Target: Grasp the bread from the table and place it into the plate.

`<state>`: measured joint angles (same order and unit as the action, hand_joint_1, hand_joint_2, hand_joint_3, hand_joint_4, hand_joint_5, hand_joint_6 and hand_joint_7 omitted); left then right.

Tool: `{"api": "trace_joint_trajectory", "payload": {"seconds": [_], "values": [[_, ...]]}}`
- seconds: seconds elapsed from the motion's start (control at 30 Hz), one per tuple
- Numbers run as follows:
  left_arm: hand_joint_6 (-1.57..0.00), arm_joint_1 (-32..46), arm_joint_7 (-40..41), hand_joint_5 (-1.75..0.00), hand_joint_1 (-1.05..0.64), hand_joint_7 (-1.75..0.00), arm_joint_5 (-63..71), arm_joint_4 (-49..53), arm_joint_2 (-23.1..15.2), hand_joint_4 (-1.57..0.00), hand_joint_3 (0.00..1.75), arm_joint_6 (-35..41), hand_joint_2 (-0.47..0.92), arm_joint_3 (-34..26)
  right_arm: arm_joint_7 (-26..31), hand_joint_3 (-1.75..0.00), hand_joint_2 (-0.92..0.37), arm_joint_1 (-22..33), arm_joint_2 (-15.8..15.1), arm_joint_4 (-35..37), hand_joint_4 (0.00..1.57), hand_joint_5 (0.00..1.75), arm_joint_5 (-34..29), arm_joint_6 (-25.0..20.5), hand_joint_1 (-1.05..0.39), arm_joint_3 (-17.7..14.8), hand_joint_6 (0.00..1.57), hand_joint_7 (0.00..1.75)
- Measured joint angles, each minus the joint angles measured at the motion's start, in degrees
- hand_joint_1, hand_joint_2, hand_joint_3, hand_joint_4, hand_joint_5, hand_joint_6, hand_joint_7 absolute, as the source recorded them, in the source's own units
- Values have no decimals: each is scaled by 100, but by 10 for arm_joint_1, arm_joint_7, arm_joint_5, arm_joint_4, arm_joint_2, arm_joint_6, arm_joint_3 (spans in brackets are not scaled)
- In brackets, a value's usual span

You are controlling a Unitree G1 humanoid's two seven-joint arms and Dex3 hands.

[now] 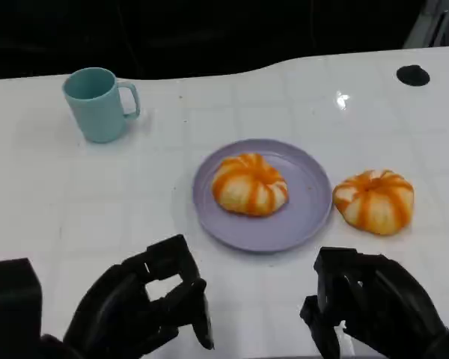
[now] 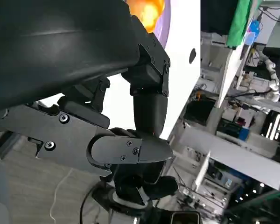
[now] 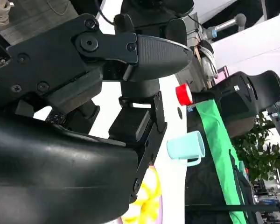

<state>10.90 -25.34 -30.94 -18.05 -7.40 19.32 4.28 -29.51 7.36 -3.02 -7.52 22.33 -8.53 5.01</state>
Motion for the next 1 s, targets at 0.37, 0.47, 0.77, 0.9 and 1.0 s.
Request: {"api": "trace_joint_trajectory", "payload": {"seconds": [0.37,0.47,0.77,0.9,1.0], "values": [[-54,2,-18,-175,-59,-175,-7,40,11,-76,39,-1,92,-3,0,-65,-76,-1,-3,0,121,165,-1,0,-94,-1,104,151],[-55,2,-23,-175,-59,-175,-8,44,11,-76,38,-1,92,-4,0,-65,-76,-1,-3,0,121,165,-1,0,-93,-1,103,151],[-55,-7,-29,-175,-59,-175,-14,61,13,-77,35,0,92,-13,-3,-64,-77,-5,-3,12,120,166,-2,6,-94,-4,102,152],[-55,-9,-34,-175,-59,-175,-14,65,14,-77,35,-1,92,-15,-5,-64,-77,-8,-3,21,121,166,-2,12,-95,-4,103,151],[-55,-10,-36,-175,-59,-175,-13,70,14,-77,35,-1,92,-15,-5,-65,-76,-9,-3,25,121,166,-2,13,-95,-4,103,151]]}}
